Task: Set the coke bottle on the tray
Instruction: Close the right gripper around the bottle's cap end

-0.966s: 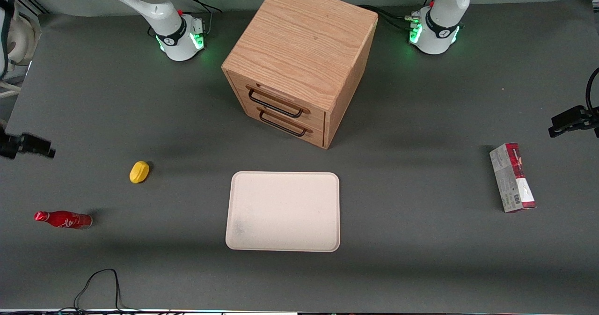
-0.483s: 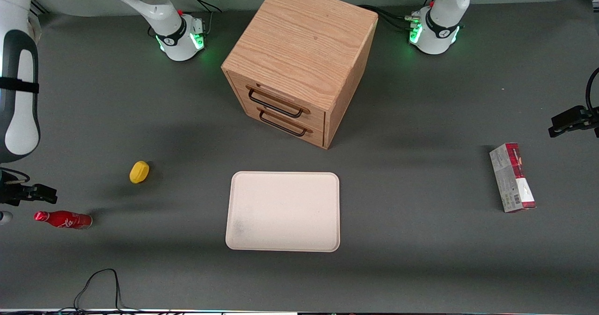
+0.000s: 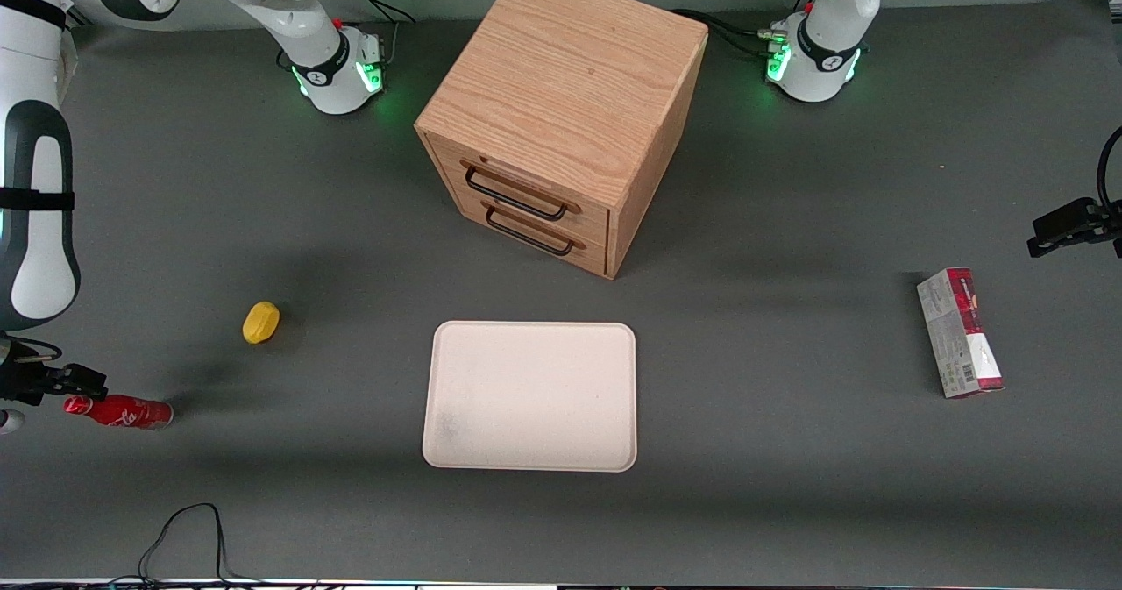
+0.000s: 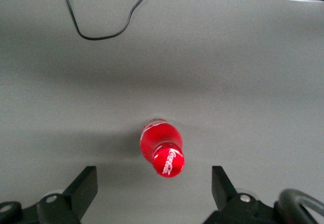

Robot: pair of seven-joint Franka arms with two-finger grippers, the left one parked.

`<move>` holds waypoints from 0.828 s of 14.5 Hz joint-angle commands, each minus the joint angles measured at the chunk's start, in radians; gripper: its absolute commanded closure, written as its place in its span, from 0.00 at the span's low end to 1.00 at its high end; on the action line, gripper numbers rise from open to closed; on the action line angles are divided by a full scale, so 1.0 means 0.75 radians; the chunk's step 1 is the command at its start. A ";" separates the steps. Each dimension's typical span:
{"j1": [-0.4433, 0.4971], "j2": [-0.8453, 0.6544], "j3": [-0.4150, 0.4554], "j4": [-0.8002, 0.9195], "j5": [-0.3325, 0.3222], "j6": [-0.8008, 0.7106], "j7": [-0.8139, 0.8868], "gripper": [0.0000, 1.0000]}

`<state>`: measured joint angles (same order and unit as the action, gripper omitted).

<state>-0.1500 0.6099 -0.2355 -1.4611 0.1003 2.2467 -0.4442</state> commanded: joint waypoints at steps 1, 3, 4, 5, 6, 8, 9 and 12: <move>-0.025 0.072 0.013 0.085 0.036 0.007 -0.052 0.00; -0.041 0.105 0.023 0.103 0.042 0.011 -0.052 0.00; -0.049 0.119 0.034 0.117 0.050 0.009 -0.052 0.00; -0.052 0.132 0.034 0.128 0.062 0.009 -0.052 0.00; -0.056 0.144 0.034 0.136 0.067 0.009 -0.052 0.00; -0.056 0.150 0.034 0.138 0.067 0.009 -0.060 0.00; -0.056 0.150 0.034 0.138 0.069 0.009 -0.062 0.01; -0.058 0.154 0.034 0.138 0.067 0.009 -0.062 0.14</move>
<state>-0.1753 0.7113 -0.2235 -1.3867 0.1247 2.2564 -0.4524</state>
